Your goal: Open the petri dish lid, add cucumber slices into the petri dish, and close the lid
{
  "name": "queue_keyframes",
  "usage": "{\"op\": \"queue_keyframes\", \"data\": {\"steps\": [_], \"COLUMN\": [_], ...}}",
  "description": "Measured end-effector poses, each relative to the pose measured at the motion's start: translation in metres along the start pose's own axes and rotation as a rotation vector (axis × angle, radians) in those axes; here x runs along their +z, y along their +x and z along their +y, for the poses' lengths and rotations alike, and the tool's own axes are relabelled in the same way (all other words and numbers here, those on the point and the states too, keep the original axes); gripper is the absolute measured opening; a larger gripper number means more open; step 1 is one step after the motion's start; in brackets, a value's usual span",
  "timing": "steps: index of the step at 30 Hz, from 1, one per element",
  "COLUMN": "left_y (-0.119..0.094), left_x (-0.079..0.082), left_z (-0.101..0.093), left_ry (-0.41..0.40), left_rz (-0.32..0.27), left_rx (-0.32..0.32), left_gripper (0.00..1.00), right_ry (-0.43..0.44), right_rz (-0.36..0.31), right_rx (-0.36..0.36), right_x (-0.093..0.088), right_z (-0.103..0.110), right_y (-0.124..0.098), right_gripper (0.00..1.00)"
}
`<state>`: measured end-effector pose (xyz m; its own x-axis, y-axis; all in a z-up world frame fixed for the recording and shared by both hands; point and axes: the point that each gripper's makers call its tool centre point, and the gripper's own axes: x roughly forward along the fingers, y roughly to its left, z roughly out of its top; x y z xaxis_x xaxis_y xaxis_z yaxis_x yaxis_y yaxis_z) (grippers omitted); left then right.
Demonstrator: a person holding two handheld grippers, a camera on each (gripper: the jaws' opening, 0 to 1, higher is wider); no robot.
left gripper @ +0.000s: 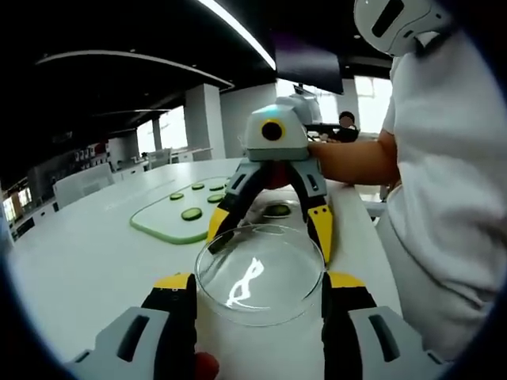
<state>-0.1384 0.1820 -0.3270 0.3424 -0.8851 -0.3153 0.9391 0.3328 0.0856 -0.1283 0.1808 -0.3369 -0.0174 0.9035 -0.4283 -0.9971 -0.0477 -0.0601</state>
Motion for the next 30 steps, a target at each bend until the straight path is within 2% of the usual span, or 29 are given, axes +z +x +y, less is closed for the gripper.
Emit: {"op": "queue_keyframes", "data": {"steps": [4,11,19,30], "left_y": [-0.002,-0.002,0.006,0.012], "left_x": [0.002,0.023,0.032,0.043], "left_z": [0.0,0.001,0.0,-0.002], "left_ry": [0.017,0.052,0.084,0.116], "left_rz": [-0.003,-0.036,-0.045,-0.058], "left_rx": [0.009,0.009,-0.002,-0.017], "left_gripper": [0.62,0.62,0.62,0.62], "right_ry": [-0.012,-0.014,-0.033,-0.051], "right_rz": [-0.005,-0.035,-0.009,-0.017], "right_rx": [0.0,-0.008,-0.03,-0.067], "right_x": [0.002,0.014,0.015,0.017], "right_z": [0.0,-0.002,-0.003,-0.006], "right_y": [-0.001,-0.013,-0.023,-0.036], "right_gripper": [0.65,0.65,0.65,0.65]}}
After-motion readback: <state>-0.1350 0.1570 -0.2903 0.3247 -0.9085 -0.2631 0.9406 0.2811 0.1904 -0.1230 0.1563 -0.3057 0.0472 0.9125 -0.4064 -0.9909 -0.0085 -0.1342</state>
